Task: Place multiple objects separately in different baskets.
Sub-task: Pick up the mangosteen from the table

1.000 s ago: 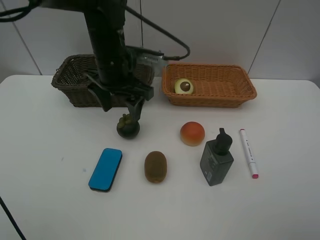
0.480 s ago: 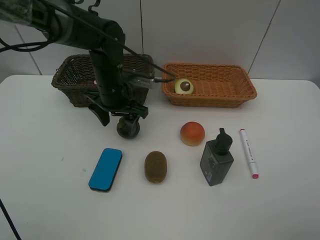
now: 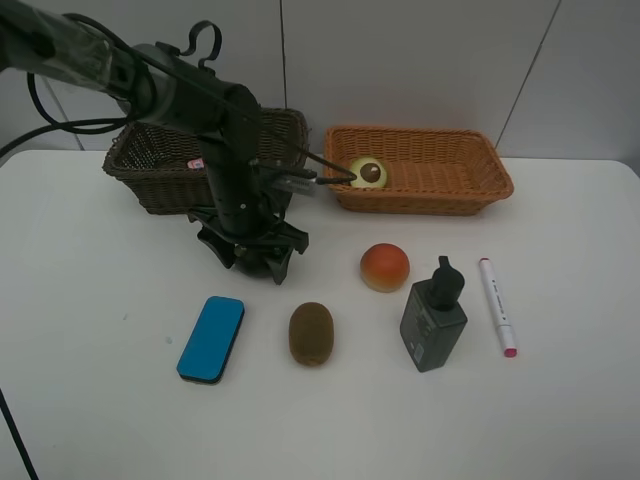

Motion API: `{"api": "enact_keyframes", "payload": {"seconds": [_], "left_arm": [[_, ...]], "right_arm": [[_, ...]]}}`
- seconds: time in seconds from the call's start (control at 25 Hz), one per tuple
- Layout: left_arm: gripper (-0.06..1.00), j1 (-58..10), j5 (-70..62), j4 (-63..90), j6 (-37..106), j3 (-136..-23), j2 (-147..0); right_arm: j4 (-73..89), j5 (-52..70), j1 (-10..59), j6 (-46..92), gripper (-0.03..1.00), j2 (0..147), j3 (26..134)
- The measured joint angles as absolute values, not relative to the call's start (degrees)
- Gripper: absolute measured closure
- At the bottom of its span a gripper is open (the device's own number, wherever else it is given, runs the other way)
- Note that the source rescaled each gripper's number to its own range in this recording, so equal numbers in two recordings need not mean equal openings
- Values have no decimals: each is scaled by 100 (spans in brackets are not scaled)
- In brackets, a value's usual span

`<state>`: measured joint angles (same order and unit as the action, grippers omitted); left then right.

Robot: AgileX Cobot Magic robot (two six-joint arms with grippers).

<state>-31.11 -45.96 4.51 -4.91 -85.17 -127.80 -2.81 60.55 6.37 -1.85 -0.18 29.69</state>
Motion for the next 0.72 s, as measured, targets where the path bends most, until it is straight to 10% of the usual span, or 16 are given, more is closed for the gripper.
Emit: {"api": "enact_keyframes", "payload": {"seconds": [0.72], "left_arm": [[32,-3111,-4337,385,-436,-8522,-12837]], "right_arm": [[-281,6055,637,-185,-3,-18,2969]]}}
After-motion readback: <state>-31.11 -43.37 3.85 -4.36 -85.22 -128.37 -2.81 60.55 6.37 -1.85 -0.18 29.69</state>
